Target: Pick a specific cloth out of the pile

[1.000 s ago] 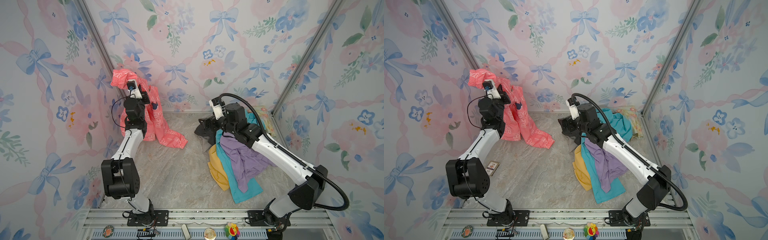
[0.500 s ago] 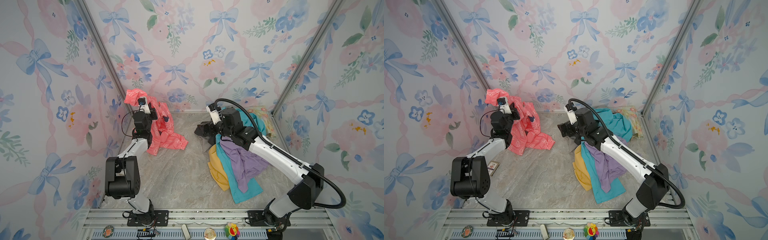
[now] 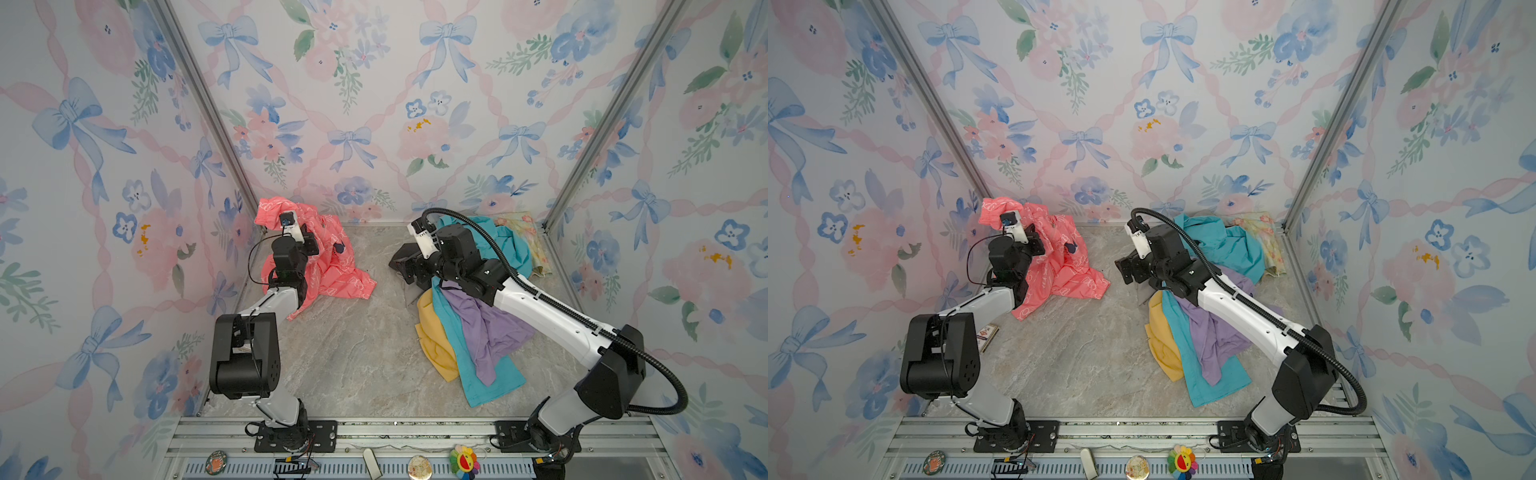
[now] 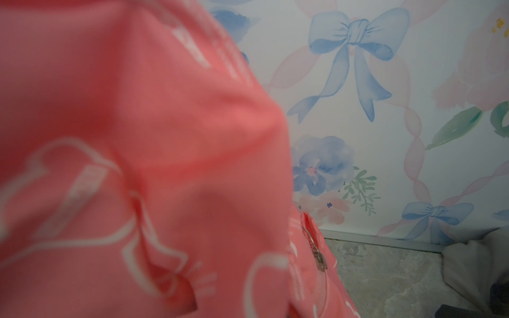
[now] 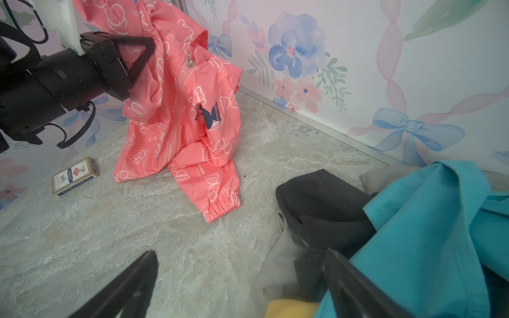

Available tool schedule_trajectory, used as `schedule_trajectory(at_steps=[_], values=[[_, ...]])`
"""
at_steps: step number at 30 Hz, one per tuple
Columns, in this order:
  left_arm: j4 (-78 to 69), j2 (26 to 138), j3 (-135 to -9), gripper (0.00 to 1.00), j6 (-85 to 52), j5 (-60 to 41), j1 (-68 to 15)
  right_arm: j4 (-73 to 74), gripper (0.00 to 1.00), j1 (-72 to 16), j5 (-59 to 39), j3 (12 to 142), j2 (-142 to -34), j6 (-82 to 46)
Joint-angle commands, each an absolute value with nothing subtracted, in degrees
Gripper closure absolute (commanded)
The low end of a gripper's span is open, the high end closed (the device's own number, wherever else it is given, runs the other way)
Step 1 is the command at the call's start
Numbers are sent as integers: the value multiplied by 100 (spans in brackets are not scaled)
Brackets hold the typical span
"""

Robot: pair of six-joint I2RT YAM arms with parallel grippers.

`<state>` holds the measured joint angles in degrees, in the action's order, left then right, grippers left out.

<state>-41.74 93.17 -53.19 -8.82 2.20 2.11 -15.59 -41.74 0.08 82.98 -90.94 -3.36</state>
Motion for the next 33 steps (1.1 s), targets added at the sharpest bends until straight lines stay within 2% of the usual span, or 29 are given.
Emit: schedule_trajectory(at_steps=[1, 5, 6, 10, 12, 15, 17, 25, 33], values=[[-3824, 9228, -5248, 100, -1169, 169, 176, -1400, 3, -4185, 29, 8141, -9000, -288], [-3214, 9311, -5378, 100, -1411, 197, 176, -1368, 3, -4157, 30, 8005, -8943, -296], [-3013, 9340, -5440, 95, -1456, 203, 176, -1371, 3, -4147, 22, 7966, -8924, -290], [-2523, 9316, -5497, 63, -1479, 166, 174, -1325, 3, -4101, 0, 7835, -8840, -272], [-2338, 9289, -5498, 42, -1399, 158, 167, -1307, 3, -4034, -59, 7751, -8791, -296], [-2007, 9260, -5532, 22, -1228, 273, 157, -1354, 3, -3936, -145, 7675, -8738, -307], [-1866, 9207, -5530, 2, -1176, 282, 158, -1442, 3, -3861, -206, 7671, -8711, -275], [-1211, 8751, -5488, 2, -1348, 535, 76, -2112, 3, -3469, 29, 7676, -8274, -123], [-1787, 7835, -4202, 2, -1447, 955, -318, -1383, 3, -2645, 1118, 6035, -7133, 140]])
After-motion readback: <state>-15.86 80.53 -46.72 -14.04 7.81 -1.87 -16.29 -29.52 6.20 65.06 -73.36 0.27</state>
